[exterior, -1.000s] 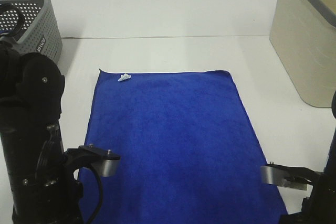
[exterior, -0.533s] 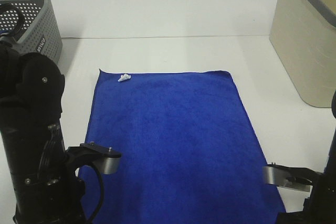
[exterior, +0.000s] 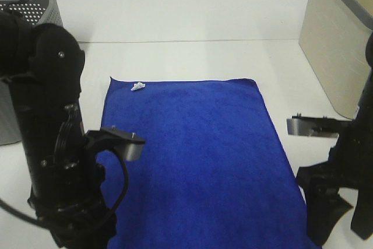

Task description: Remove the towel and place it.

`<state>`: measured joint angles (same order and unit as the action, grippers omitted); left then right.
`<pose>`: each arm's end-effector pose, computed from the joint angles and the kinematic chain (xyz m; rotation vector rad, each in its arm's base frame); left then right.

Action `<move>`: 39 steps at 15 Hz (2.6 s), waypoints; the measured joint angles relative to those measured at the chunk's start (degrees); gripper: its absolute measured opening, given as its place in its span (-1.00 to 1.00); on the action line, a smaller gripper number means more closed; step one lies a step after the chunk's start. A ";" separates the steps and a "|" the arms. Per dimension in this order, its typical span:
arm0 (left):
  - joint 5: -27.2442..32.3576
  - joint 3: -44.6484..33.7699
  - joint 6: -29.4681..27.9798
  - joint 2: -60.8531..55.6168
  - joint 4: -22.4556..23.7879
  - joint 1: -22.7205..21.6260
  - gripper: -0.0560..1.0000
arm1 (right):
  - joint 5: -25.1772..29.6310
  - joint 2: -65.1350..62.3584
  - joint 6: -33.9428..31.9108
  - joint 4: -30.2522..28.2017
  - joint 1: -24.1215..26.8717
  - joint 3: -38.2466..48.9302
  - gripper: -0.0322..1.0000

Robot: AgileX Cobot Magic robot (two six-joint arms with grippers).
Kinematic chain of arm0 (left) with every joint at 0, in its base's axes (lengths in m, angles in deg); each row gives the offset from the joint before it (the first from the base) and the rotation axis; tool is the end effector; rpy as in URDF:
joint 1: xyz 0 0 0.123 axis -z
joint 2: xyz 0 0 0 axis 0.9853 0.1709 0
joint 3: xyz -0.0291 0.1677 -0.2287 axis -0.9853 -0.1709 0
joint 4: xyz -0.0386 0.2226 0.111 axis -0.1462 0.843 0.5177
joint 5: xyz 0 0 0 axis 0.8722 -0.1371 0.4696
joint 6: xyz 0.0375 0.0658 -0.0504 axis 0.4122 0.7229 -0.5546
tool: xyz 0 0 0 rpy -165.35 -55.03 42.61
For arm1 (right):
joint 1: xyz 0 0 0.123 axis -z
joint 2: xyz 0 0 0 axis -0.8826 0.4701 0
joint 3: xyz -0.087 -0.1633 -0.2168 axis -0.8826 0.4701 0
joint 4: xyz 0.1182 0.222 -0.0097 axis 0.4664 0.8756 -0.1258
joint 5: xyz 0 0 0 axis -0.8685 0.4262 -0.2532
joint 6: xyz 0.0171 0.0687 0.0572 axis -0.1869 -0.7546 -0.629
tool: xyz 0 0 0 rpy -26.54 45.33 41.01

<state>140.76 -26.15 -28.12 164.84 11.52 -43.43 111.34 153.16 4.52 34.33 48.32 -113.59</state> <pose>0.2066 -0.1926 0.1542 -0.9617 -2.5821 0.3621 0.2141 0.0800 0.1501 0.2655 -2.7486 -0.3665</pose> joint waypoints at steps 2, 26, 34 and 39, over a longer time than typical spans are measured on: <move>0.11 6.53 -4.64 0.00 6.25 -1.66 0.33 | 0.52 0.00 -4.01 -6.70 0.17 -6.93 0.48; -11.86 49.79 -22.12 31.63 17.88 -19.31 0.38 | -4.13 39.48 0.34 -2.35 5.84 -63.83 0.48; -14.04 50.36 -20.80 34.38 12.66 -22.12 0.39 | -7.33 43.43 0.80 -1.72 5.84 -64.69 0.48; -14.04 50.65 -20.11 34.72 12.49 -22.12 0.39 | -7.28 43.60 0.97 -1.32 5.84 -64.97 0.48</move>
<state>126.72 24.50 -48.23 199.56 24.01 -65.55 104.06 196.77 5.49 33.01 54.17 -178.57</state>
